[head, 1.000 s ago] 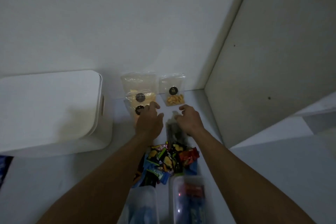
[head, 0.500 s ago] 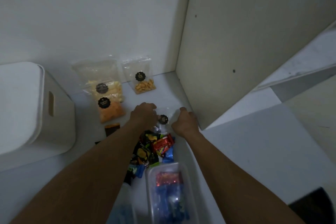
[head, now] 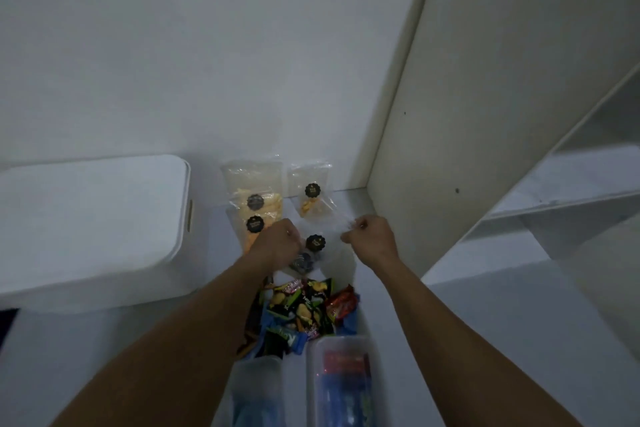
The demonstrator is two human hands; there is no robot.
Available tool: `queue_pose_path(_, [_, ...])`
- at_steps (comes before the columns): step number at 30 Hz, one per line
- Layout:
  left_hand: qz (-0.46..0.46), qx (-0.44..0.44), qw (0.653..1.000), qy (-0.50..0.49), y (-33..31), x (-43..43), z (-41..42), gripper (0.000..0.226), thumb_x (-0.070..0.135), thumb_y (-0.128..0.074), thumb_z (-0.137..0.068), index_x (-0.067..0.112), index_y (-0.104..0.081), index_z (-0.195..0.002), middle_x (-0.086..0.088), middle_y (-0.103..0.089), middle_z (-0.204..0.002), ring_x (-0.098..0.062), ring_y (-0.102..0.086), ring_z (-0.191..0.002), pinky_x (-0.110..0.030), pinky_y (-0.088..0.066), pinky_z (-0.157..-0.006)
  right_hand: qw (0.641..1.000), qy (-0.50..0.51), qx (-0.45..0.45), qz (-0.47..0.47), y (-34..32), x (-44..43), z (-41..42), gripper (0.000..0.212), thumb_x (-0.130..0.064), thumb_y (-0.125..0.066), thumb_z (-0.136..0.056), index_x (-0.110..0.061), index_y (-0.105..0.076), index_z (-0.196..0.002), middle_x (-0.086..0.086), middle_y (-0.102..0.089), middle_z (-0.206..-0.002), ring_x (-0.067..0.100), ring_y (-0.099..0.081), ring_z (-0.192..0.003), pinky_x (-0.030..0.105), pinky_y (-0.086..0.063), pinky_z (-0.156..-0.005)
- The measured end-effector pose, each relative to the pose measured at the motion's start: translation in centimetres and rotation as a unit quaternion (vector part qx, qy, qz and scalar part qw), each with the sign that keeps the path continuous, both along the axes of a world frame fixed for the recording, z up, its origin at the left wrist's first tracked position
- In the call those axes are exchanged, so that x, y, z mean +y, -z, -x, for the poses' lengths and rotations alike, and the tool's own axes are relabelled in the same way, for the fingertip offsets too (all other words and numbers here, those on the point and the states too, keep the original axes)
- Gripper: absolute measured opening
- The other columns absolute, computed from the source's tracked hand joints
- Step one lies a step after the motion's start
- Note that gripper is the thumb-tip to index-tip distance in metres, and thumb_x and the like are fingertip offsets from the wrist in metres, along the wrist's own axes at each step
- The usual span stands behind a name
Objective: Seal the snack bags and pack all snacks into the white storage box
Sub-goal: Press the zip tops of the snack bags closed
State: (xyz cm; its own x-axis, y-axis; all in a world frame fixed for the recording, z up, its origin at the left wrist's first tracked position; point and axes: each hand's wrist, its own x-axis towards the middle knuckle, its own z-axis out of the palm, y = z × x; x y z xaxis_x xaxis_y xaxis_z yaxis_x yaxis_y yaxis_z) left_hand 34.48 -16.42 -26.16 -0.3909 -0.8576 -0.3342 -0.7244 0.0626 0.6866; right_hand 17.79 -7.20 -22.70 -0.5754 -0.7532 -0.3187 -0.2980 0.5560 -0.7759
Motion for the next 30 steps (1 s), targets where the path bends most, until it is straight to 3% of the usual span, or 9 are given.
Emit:
queue_pose_path(2, [0.007,0.003,1.0,-0.01,-2.4,0.5,-1.8,0.005,0.018,-0.059,-0.09,0.016,-0.06,-0.085,0.0,-0.061,-0.083,-0.02,-0.057,-0.08,-0.027,-0.045,-0.069,0.998,-0.043,0.021,0.034,-2.8,0.2,-1.2,0.005,-0.011,-0.072,-0.081,-0.008,-0.069,-0.08,0.0,-0.06,-0.069,0.015,-0.057,-0.066,0.024,-0.041,-0.055])
queue_pose_path(7, [-0.012,0.121,0.992,-0.042,-9.5,2.1,-5.4,0.013,0.013,-0.07,-0.083,0.018,-0.059,-0.078,-0.008,-0.064,-0.085,-0.018,-0.057,-0.069,-0.024,-0.044,-0.061,0.986,-0.111,0.06,0.105,-9.9,0.8,-4.1,0.027,-0.02,-0.071,-0.085,-0.02,-0.059,-0.061,-0.006,-0.051,-0.056,0.01,-0.048,-0.055,0.025,-0.038,-0.056])
queue_pose_path(12, [0.016,0.253,0.964,-0.074,-17.7,3.7,-7.3,0.012,0.016,-0.072,-0.085,0.007,-0.071,-0.092,-0.008,-0.068,-0.088,-0.018,-0.061,-0.073,-0.021,-0.045,-0.058,0.97,-0.167,0.098,0.145,-16.2,1.1,-5.8,0.006,-0.017,-0.073,-0.083,-0.011,-0.075,-0.086,0.001,-0.073,-0.087,0.012,-0.066,-0.083,0.018,-0.046,-0.066])
queue_pose_path(14, [0.029,0.288,0.953,-0.089,-20.3,4.2,-7.9,0.014,0.015,-0.071,-0.087,0.005,-0.071,-0.097,-0.009,-0.069,-0.09,-0.015,-0.064,-0.076,-0.017,-0.047,-0.058,0.96,-0.187,0.118,0.171,-18.6,1.0,-6.2,0.008,-0.019,-0.072,-0.083,-0.013,-0.075,-0.087,-0.001,-0.074,-0.087,0.012,-0.067,-0.084,0.022,-0.048,-0.071])
queue_pose_path(16, [0.044,0.32,0.941,-0.099,-22.9,4.7,-8.4,0.015,0.014,-0.072,-0.086,0.003,-0.071,-0.098,-0.012,-0.072,-0.093,-0.016,-0.069,-0.08,-0.016,-0.049,-0.059,0.951,-0.202,0.13,0.195,-21.1,1.0,-6.4,0.006,-0.023,-0.071,-0.083,-0.018,-0.075,-0.084,-0.003,-0.073,-0.083,0.014,-0.067,-0.081,0.024,-0.049,-0.067])
queue_pose_path(19, [0.051,0.34,0.934,-0.099,-26.0,5.1,-9.0,0.013,0.02,-0.073,-0.085,0.012,-0.074,-0.095,-0.01,-0.074,-0.098,-0.019,-0.072,-0.091,-0.027,-0.05,-0.071,0.938,-0.23,0.147,0.215,-24.4,1.1,-6.5,0.007,-0.023,-0.069,-0.085,-0.024,-0.073,-0.079,-0.005,-0.073,-0.077,0.015,-0.068,-0.076,0.024,-0.049,-0.063])
queue_pose_path(22, [0.054,0.37,0.922,-0.101,-28.5,5.6,-9.1,0.011,0.021,-0.073,-0.085,0.014,-0.075,-0.093,-0.007,-0.075,-0.098,-0.02,-0.071,-0.092,-0.032,-0.052,-0.076,0.928,-0.243,0.127,0.252,-26.7,1.5,-6.4,0.003,-0.023,-0.071,-0.083,-0.025,-0.071,-0.083,-0.002,-0.074,-0.075,0.018,-0.069,-0.073,0.031,-0.052,-0.067])
queue_pose_path(26, [0.059,0.396,0.91,-0.11,-30.5,6.6,-9.2,0.015,0.013,-0.074,-0.083,0.003,-0.074,-0.094,-0.01,-0.075,-0.097,-0.019,-0.069,-0.087,-0.035,-0.055,-0.082,0.916,-0.255,0.118,0.285,-28.5,1.8,-6.5,0.008,-0.026,-0.071,-0.086,-0.019,-0.072,-0.082,-0.005,-0.072,-0.078,0.008,-0.065,-0.074,0.025,-0.049,-0.069])
queue_pose_path(30, [0.093,0.395,0.905,-0.127,-31.6,7.0,-9.3,0.017,0.007,-0.074,-0.081,-0.006,-0.07,-0.09,-0.01,-0.072,-0.088,-0.02,-0.066,-0.082,-0.033,-0.056,-0.079,0.91,-0.263,0.128,0.293,-29.7,1.8,-7.1,0.008,-0.022,-0.07,-0.086,-0.017,-0.074,-0.08,-0.005,-0.073,-0.08,0.01,-0.067,-0.081,0.026,-0.051,-0.073])
